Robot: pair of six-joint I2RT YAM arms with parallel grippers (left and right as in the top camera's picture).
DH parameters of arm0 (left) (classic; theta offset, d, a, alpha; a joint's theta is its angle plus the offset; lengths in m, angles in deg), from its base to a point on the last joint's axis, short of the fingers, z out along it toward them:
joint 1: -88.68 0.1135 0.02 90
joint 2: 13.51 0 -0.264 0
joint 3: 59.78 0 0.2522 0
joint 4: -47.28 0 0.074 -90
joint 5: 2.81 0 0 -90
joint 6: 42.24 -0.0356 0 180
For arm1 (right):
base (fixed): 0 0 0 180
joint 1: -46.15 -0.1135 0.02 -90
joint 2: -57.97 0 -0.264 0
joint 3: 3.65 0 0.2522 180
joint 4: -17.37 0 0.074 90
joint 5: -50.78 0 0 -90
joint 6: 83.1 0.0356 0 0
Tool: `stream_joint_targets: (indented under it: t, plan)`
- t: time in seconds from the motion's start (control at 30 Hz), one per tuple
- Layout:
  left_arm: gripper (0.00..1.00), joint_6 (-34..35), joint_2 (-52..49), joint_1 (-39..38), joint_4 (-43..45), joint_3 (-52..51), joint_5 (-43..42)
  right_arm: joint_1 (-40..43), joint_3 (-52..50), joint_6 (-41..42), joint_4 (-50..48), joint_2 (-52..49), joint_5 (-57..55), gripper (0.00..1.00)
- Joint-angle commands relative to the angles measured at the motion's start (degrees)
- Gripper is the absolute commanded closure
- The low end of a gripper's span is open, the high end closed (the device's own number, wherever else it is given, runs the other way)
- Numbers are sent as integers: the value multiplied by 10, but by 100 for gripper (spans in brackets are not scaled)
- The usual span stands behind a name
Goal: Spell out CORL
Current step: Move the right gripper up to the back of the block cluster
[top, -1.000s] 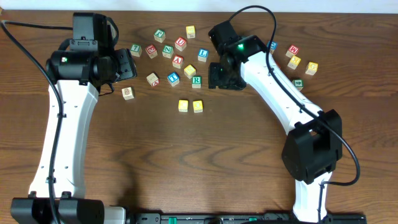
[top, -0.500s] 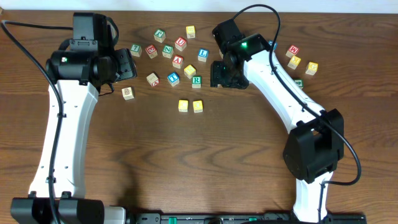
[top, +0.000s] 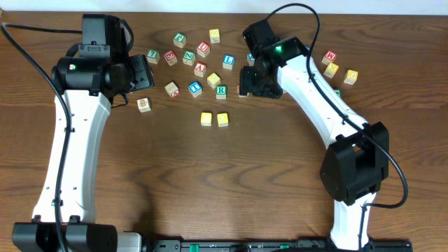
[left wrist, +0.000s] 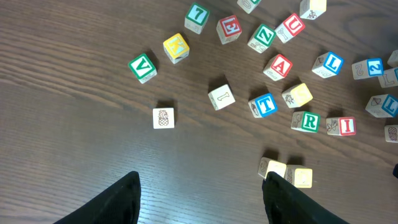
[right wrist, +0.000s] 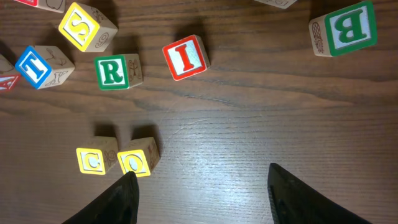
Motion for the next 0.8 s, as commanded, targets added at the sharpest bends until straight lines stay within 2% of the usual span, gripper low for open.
stream_joint_targets:
  t: [0.0, 0.77]
  plan:
    - [38, -11, -4, 1, -1, 2, -1, 4, 6, -8, 0, 14, -12, 39]
    - [38, -11, -4, 1, -1, 2, -1, 4, 5, -8, -3, 14, -27, 37]
